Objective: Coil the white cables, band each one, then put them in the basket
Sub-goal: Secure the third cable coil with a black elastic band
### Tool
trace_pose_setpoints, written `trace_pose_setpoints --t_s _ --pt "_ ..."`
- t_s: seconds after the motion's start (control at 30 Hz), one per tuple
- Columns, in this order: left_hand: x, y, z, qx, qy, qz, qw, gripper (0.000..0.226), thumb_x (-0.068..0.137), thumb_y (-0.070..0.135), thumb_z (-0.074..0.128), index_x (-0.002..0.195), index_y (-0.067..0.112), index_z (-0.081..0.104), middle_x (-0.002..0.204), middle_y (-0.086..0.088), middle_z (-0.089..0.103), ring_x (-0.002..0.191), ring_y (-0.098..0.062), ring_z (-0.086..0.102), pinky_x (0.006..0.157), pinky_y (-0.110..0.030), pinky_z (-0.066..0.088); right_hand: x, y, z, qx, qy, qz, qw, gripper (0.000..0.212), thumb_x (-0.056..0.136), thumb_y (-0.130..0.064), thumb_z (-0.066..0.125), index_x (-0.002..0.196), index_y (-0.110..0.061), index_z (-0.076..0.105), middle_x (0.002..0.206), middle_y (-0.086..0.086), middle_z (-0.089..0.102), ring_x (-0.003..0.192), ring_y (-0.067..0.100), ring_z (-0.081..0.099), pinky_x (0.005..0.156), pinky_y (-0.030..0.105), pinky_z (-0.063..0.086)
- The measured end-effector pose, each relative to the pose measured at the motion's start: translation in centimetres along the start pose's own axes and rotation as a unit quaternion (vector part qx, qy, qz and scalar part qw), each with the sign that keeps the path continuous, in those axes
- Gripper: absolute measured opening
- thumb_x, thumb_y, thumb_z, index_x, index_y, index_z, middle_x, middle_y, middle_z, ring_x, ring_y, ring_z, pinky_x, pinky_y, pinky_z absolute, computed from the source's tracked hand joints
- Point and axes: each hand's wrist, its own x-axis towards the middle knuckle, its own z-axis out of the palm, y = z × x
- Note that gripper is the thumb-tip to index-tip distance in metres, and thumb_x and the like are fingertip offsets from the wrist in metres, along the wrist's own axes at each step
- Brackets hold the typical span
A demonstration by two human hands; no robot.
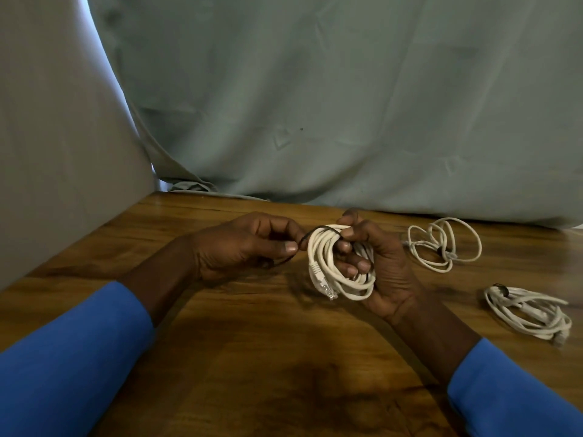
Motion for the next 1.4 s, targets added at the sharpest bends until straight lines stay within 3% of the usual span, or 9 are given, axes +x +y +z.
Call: trace_pose_setpoints --t_s 0.13,0.23,0.47,0.67,0.93,1.03,1.13,1.27,1.4 --pt "0.7 -0.7 2.5 0.016 0.045 0.022 0.999 0.026 0.099 0.001 0.062 0.124 -0.005 0.063 0.105 -0.036 0.063 0.068 -0.029 0.056 0.063 -0.037 0.048 0.2 0.5 0.0 0.015 0.024 -0.002 1.000 0.018 0.072 0.000 0.057 0.080 -0.010 0.044 0.056 0.007 0.047 0.030 0.007 0.036 0.040 0.017 0.024" --pt "0.9 -1.2 3.6 -0.053 0.076 0.026 0.995 0.037 0.093 -0.002 0.065 0.130 -0.002 0.064 0.125 -0.031 0.066 0.116 -0.053 0.062 0.103 -0.065 0.048 0.5 0.4 -0.1 -0.021 0.062 -0.028 0.997 0.014 0.075 0.003 0.055 0.076 -0.011 0.050 0.056 0.008 0.045 0.030 0.008 0.032 0.038 0.015 0.025" --pt "1.2 -1.7 4.5 -0.188 0.084 -0.011 0.979 0.052 0.070 -0.001 0.075 0.122 0.001 0.070 0.116 -0.027 0.071 0.098 -0.033 0.073 0.087 -0.047 0.061 0.9 0.8 -0.6 -0.109 0.121 -0.073 0.984 0.008 0.078 0.000 0.056 0.077 -0.008 0.055 0.059 0.010 0.047 0.031 0.011 0.032 0.035 0.014 0.028" --pt "1.1 -1.4 3.4 -0.328 0.033 -0.052 0.943 0.077 0.073 0.031 0.084 0.137 -0.004 0.058 0.132 -0.033 0.060 0.110 -0.040 0.067 0.103 -0.055 0.052 0.6 0.7 -0.9 -0.281 0.110 -0.128 0.945 0.006 0.077 -0.006 0.062 0.081 -0.009 0.060 0.059 0.008 0.061 0.035 0.009 0.046 0.036 0.017 0.037" --pt "1.3 -1.3 4.6 -0.252 0.053 -0.039 0.966 0.068 0.075 -0.006 0.065 0.140 0.012 0.058 0.128 -0.033 0.063 0.105 -0.040 0.069 0.088 -0.051 0.059 0.6 0.9 -1.0 -0.341 0.072 -0.136 0.927 0.010 0.076 -0.001 0.063 0.082 -0.009 0.060 0.076 0.016 0.071 0.058 0.015 0.062 0.053 0.025 0.051" --pt "1.4 -1.5 5.0 -0.183 0.099 0.010 0.978 0.081 0.071 -0.021 0.065 0.142 0.012 0.042 0.096 -0.025 0.073 0.075 -0.029 0.073 0.061 -0.038 0.061 0.7 0.7 -1.1 -0.317 0.098 -0.134 0.934 0.009 0.078 -0.001 0.064 0.085 -0.006 0.061 0.067 0.015 0.068 0.053 0.016 0.061 0.050 0.024 0.051" --pt "1.7 -1.8 5.8 -0.069 0.136 0.066 0.986 0.077 0.067 -0.004 0.083 0.126 0.022 0.042 0.082 -0.017 0.074 0.058 -0.028 0.067 0.054 -0.040 0.055 0.8 0.7 -1.2 -0.283 0.133 -0.109 0.944 0.018 0.089 0.009 0.059 0.086 -0.008 0.062 0.060 0.009 0.064 0.048 0.012 0.059 0.046 0.022 0.046" --pt "1.5 -2.0 6.1 0.012 0.169 0.138 0.976 0.043 0.081 0.010 0.085 0.103 0.022 0.050 0.092 -0.020 0.074 0.080 -0.038 0.072 0.072 -0.060 0.057 1.0 1.2 -1.3 -0.241 0.141 -0.083 0.957 0.018 0.089 0.006 0.062 0.085 -0.011 0.065 0.069 0.012 0.063 0.059 0.019 0.056 0.051 0.026 0.048" --pt "0.9 -1.1 5.8 0.177 0.217 0.167 0.945 0.021 0.093 0.023 0.075 0.101 0.020 0.056 0.084 -0.002 0.076 0.072 -0.020 0.075 0.061 -0.038 0.059 1.0 1.5 -1.3 -0.224 0.147 -0.063 0.961 0.013 0.086 -0.001 0.066 0.085 -0.013 0.065 0.069 0.009 0.063 0.056 0.018 0.050 0.045 0.024 0.041"
